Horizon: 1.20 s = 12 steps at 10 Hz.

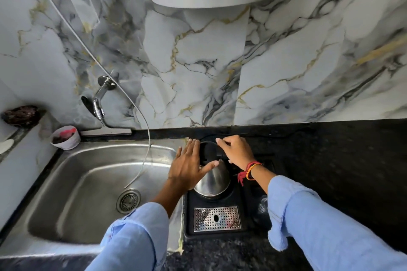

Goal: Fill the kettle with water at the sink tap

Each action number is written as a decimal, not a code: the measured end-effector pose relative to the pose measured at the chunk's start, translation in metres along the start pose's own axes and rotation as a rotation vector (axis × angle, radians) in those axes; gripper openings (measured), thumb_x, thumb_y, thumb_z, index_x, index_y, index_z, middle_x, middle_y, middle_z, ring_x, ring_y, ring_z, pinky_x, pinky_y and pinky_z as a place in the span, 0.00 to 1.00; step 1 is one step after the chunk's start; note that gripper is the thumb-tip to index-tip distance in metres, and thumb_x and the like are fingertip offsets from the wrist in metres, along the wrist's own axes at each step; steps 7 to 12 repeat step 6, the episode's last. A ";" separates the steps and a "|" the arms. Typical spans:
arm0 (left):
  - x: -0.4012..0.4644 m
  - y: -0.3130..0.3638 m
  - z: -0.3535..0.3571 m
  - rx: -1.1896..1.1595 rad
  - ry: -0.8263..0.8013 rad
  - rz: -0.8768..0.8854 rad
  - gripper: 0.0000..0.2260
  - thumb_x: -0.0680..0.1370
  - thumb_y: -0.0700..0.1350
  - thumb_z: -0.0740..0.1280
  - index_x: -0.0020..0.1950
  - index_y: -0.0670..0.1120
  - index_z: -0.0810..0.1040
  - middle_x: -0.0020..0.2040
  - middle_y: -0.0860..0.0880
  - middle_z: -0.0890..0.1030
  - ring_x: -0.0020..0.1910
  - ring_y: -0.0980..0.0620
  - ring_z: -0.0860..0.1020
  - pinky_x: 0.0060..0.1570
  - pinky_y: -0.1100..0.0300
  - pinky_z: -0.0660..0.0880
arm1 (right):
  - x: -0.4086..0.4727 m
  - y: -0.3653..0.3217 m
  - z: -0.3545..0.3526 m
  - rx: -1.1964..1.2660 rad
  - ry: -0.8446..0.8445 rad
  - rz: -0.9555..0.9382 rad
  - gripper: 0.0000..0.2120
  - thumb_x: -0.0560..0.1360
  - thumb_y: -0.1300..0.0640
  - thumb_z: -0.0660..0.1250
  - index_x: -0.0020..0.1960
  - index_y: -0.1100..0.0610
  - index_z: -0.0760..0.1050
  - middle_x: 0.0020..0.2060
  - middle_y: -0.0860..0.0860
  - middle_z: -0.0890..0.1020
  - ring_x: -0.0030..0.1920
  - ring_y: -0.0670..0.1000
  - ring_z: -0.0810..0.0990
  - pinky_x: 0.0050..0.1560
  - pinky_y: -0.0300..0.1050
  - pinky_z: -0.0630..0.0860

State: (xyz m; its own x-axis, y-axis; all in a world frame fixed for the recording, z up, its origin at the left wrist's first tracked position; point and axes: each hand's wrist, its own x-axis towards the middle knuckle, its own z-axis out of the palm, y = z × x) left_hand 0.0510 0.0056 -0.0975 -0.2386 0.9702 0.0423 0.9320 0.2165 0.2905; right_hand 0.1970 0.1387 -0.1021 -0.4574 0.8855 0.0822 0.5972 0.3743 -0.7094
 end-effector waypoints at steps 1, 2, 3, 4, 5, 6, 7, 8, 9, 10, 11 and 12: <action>0.000 0.009 -0.002 0.029 -0.040 0.028 0.43 0.78 0.72 0.55 0.80 0.41 0.56 0.80 0.41 0.64 0.80 0.44 0.61 0.78 0.45 0.56 | -0.003 0.005 -0.009 -0.133 -0.032 -0.059 0.27 0.78 0.40 0.59 0.27 0.56 0.70 0.21 0.49 0.73 0.28 0.54 0.77 0.30 0.47 0.69; 0.001 0.016 -0.001 0.070 -0.073 0.046 0.43 0.78 0.71 0.53 0.80 0.40 0.55 0.80 0.40 0.63 0.81 0.45 0.59 0.78 0.44 0.55 | -0.009 0.012 -0.015 -0.182 -0.108 -0.021 0.28 0.80 0.38 0.55 0.33 0.55 0.78 0.31 0.51 0.78 0.38 0.57 0.79 0.37 0.48 0.70; 0.001 0.015 -0.001 0.079 -0.094 0.033 0.44 0.78 0.72 0.51 0.82 0.40 0.51 0.82 0.42 0.59 0.82 0.45 0.55 0.78 0.43 0.52 | -0.019 0.010 -0.018 -0.184 -0.231 -0.002 0.24 0.81 0.39 0.52 0.54 0.53 0.81 0.49 0.55 0.78 0.56 0.57 0.76 0.56 0.52 0.72; -0.001 0.015 -0.003 0.076 -0.132 0.009 0.45 0.78 0.72 0.49 0.83 0.41 0.45 0.84 0.44 0.52 0.83 0.47 0.49 0.79 0.44 0.47 | -0.029 0.004 -0.018 -0.297 -0.263 0.006 0.25 0.82 0.41 0.51 0.75 0.52 0.64 0.67 0.58 0.73 0.68 0.59 0.68 0.66 0.54 0.67; -0.009 0.021 -0.016 0.055 -0.101 0.013 0.44 0.79 0.71 0.49 0.83 0.41 0.43 0.84 0.44 0.50 0.83 0.48 0.47 0.80 0.46 0.45 | -0.045 -0.014 -0.026 -0.401 -0.267 0.040 0.28 0.82 0.41 0.50 0.78 0.52 0.56 0.71 0.57 0.70 0.70 0.58 0.66 0.65 0.56 0.68; -0.018 0.024 -0.040 0.016 -0.047 0.034 0.43 0.80 0.70 0.50 0.83 0.41 0.44 0.84 0.43 0.51 0.83 0.47 0.48 0.80 0.44 0.45 | -0.056 -0.039 -0.044 -0.352 -0.220 0.022 0.29 0.82 0.41 0.50 0.79 0.52 0.55 0.74 0.56 0.67 0.73 0.58 0.63 0.69 0.57 0.65; -0.018 0.024 -0.040 0.016 -0.047 0.034 0.43 0.80 0.70 0.50 0.83 0.41 0.44 0.84 0.43 0.51 0.83 0.47 0.48 0.80 0.44 0.45 | -0.056 -0.039 -0.044 -0.352 -0.220 0.022 0.29 0.82 0.41 0.50 0.79 0.52 0.55 0.74 0.56 0.67 0.73 0.58 0.63 0.69 0.57 0.65; -0.018 0.024 -0.040 0.016 -0.047 0.034 0.43 0.80 0.70 0.50 0.83 0.41 0.44 0.84 0.43 0.51 0.83 0.47 0.48 0.80 0.44 0.45 | -0.056 -0.039 -0.044 -0.352 -0.220 0.022 0.29 0.82 0.41 0.50 0.79 0.52 0.55 0.74 0.56 0.67 0.73 0.58 0.63 0.69 0.57 0.65; -0.018 0.024 -0.040 0.016 -0.047 0.034 0.43 0.80 0.70 0.50 0.83 0.41 0.44 0.84 0.43 0.51 0.83 0.47 0.48 0.80 0.44 0.45 | -0.056 -0.039 -0.044 -0.352 -0.220 0.022 0.29 0.82 0.41 0.50 0.79 0.52 0.55 0.74 0.56 0.67 0.73 0.58 0.63 0.69 0.57 0.65; -0.018 0.024 -0.040 0.016 -0.047 0.034 0.43 0.80 0.70 0.50 0.83 0.41 0.44 0.84 0.43 0.51 0.83 0.47 0.48 0.80 0.44 0.45 | -0.056 -0.039 -0.044 -0.352 -0.220 0.022 0.29 0.82 0.41 0.50 0.79 0.52 0.55 0.74 0.56 0.67 0.73 0.58 0.63 0.69 0.57 0.65; -0.018 0.024 -0.040 0.016 -0.047 0.034 0.43 0.80 0.70 0.50 0.83 0.41 0.44 0.84 0.43 0.51 0.83 0.47 0.48 0.80 0.44 0.45 | -0.056 -0.039 -0.044 -0.352 -0.220 0.022 0.29 0.82 0.41 0.50 0.79 0.52 0.55 0.74 0.56 0.67 0.73 0.58 0.63 0.69 0.57 0.65; -0.018 0.024 -0.040 0.016 -0.047 0.034 0.43 0.80 0.70 0.50 0.83 0.41 0.44 0.84 0.43 0.51 0.83 0.47 0.48 0.80 0.44 0.45 | -0.056 -0.039 -0.044 -0.352 -0.220 0.022 0.29 0.82 0.41 0.50 0.79 0.52 0.55 0.74 0.56 0.67 0.73 0.58 0.63 0.69 0.57 0.65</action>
